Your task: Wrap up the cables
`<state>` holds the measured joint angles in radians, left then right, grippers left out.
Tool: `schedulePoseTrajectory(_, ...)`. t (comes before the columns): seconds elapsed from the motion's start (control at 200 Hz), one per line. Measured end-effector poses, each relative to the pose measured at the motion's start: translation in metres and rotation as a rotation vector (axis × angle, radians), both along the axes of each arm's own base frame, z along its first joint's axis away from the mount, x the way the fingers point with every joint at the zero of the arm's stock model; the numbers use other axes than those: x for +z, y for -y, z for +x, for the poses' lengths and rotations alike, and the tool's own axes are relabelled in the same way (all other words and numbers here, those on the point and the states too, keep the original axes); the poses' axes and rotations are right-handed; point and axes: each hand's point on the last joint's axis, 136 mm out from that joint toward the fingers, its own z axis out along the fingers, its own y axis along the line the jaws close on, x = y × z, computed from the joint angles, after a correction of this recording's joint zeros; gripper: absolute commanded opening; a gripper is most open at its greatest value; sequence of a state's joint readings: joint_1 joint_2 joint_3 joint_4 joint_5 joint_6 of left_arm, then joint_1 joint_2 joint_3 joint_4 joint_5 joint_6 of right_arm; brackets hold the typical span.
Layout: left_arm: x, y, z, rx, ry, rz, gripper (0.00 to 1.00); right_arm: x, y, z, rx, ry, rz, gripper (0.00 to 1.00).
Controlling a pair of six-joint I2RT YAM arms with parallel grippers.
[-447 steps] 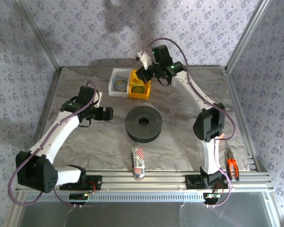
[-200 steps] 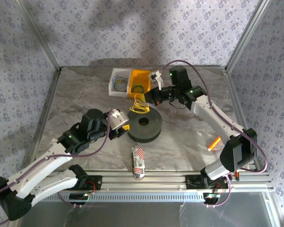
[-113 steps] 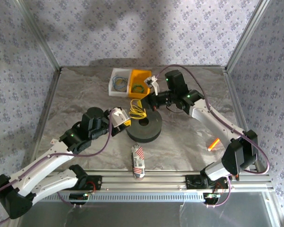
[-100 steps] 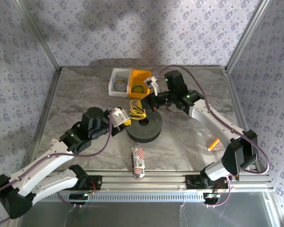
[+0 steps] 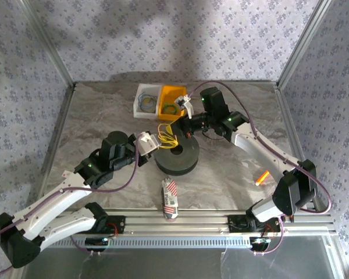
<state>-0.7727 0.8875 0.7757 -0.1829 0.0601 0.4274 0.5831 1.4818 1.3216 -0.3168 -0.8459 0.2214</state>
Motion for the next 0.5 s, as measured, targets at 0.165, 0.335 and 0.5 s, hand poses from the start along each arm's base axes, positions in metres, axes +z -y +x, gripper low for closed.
schedulePoseTrajectory(0.165,0.0,0.0,0.0,0.001,0.0,-0.001,0.09,0.0,0.002,0.002,-0.008,0.001,-0.002,0.0)
schedulePoseTrajectory(0.335,0.0,0.0,0.0,0.001,-0.001,-0.001,0.04,-0.003,0.008,0.01,-0.033,0.0,-0.004,0.0)
schedulePoseTrajectory(0.5,-0.002,-0.003,0.001,0.009,-0.003,0.0,0.0,-0.009,0.017,0.02,-0.07,-0.008,-0.015,0.0)
